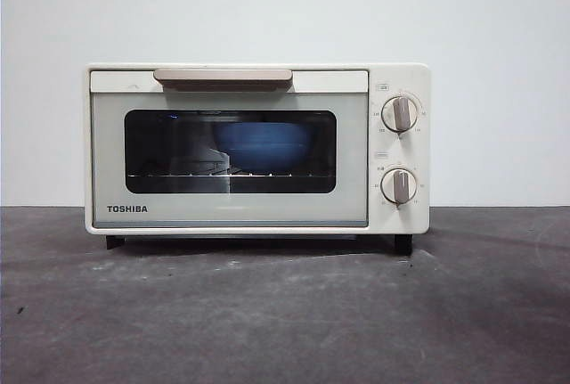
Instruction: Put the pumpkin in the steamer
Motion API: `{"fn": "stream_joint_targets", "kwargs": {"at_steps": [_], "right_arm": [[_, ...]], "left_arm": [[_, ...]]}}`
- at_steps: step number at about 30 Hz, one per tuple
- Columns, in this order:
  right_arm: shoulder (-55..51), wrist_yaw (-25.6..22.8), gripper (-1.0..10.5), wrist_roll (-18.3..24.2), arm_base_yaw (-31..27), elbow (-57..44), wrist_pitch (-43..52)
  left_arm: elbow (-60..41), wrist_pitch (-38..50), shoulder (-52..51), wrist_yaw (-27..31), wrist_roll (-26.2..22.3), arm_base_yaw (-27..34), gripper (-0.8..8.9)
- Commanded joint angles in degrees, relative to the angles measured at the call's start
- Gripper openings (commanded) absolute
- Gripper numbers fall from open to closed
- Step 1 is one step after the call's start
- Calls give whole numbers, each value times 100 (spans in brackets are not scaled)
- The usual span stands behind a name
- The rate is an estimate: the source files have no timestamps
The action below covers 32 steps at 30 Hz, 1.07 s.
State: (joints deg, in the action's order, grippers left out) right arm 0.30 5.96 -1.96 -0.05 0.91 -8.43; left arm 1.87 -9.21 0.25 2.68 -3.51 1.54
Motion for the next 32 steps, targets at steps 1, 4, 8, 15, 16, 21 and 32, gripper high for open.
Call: {"fn": "stream_joint_targets", "kwargs": {"at_steps": [1,4,8,15,16,21,32], "right_arm": [[-9,0,13,-79,-9,-33,116],[-9,0,13,-79,-9,-33,216],[-9,0,13,-79,-9,-31,282],[-9,0,13,-79,-9,-31,284],[-9,0,13,-79,-9,-31,282],[-9,0,13,-79,-9,-31,282],[-9,0,13,-79,-9,-31,284]], "left_arm": [[-118,68,-7,-9,-33,9,15],[-118,68,-7,-9,-33,9,15],[-118,68,-7,-9,-33,9,15],[-118,68,-7,-9,-33,9,15],[-118,68,-7,-9,-33,11,15],[-118,68,-7,-7,-33,11,15],[-118,68,-7,-7,-33,9,15]]}}
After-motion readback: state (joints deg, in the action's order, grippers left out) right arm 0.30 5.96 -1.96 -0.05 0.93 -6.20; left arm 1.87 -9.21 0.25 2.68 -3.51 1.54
